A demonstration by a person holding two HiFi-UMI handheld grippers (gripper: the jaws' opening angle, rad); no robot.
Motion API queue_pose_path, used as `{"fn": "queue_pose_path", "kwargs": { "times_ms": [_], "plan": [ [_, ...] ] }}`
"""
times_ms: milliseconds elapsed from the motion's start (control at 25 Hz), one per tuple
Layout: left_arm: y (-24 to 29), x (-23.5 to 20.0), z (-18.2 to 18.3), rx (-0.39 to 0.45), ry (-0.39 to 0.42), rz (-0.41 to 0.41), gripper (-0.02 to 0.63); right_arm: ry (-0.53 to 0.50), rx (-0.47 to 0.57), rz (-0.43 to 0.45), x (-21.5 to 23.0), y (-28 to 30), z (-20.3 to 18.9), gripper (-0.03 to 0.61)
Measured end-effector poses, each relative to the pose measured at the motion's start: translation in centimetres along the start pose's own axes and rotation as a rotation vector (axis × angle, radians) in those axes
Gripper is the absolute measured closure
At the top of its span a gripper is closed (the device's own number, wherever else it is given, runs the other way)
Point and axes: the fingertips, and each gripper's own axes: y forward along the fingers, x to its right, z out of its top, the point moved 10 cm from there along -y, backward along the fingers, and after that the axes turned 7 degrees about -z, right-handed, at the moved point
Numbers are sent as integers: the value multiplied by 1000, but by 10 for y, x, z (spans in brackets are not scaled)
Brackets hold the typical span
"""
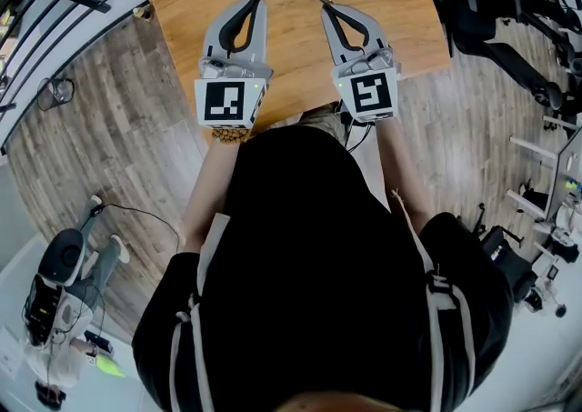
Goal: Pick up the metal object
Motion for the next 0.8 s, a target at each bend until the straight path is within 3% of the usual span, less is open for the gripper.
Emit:
{"fn": "queue_pose_path", "kwargs": {
  "times_ms": [320,800],
  "plan": [
    [-2,-3,-7,-26,-10,3,606,64,-26,-1,-7,8,-14,583],
    [1,1,-13,-45,-14,-3,606,46,-45,5,-10,10,-21,584]
  ]
}}
